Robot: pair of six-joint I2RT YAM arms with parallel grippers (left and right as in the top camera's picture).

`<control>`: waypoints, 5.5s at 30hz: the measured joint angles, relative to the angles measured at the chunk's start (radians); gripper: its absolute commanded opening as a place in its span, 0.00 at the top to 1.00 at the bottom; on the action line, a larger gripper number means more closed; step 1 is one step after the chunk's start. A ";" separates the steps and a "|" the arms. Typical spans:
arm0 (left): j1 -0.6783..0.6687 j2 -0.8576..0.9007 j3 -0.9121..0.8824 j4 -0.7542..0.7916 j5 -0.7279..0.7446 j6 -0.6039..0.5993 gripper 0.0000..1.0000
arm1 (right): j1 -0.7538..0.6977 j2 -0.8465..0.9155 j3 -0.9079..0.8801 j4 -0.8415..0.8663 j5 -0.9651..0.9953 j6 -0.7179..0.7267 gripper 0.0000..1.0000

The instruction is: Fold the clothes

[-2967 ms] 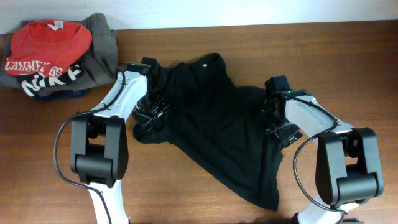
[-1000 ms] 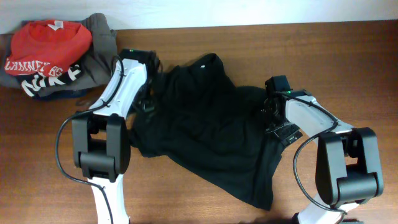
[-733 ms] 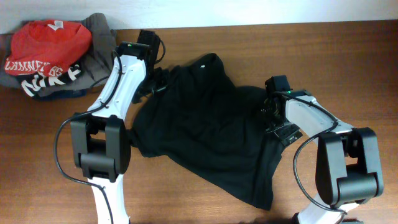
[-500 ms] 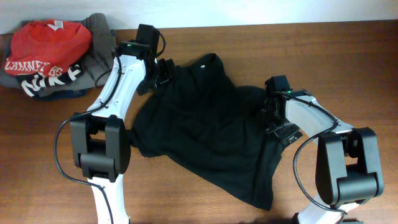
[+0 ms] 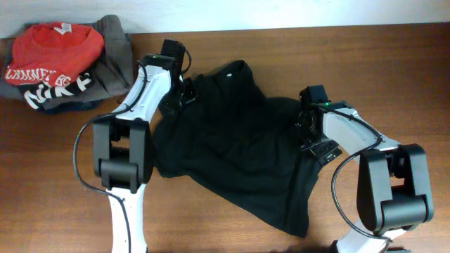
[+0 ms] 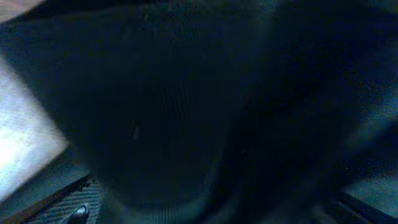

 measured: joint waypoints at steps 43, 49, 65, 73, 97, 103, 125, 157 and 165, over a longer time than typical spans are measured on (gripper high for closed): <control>0.145 -0.086 0.037 0.089 -0.385 0.045 0.01 | 0.000 0.000 0.000 0.093 0.047 -0.054 0.02; 0.110 -0.184 0.072 0.113 -0.255 0.113 0.03 | 0.000 0.000 0.000 0.209 0.050 -0.201 0.01; -0.070 -0.178 0.072 0.257 -0.166 0.082 0.01 | 0.000 0.000 0.000 0.210 0.049 -0.295 0.01; -0.048 -0.089 0.072 0.279 -0.135 0.200 0.01 | 0.008 -0.074 0.000 0.193 0.074 -0.366 0.01; -0.045 0.033 0.071 0.367 -0.124 0.223 0.01 | 0.064 -0.250 -0.006 0.171 0.084 -0.418 0.01; -0.045 0.061 0.071 0.378 -0.121 0.212 0.01 | 0.064 -0.250 -0.006 0.171 0.084 -0.418 0.01; -0.045 0.108 0.086 0.403 -0.120 0.197 0.94 | 0.064 -0.177 -0.007 0.189 0.100 -0.418 0.01; -0.113 0.209 0.331 0.750 -0.264 0.076 0.90 | 0.064 -0.171 -0.010 0.208 0.133 -0.418 0.01; -0.047 0.309 0.331 0.851 -0.331 0.169 0.04 | 0.064 -0.098 -0.015 0.252 0.123 -0.418 0.01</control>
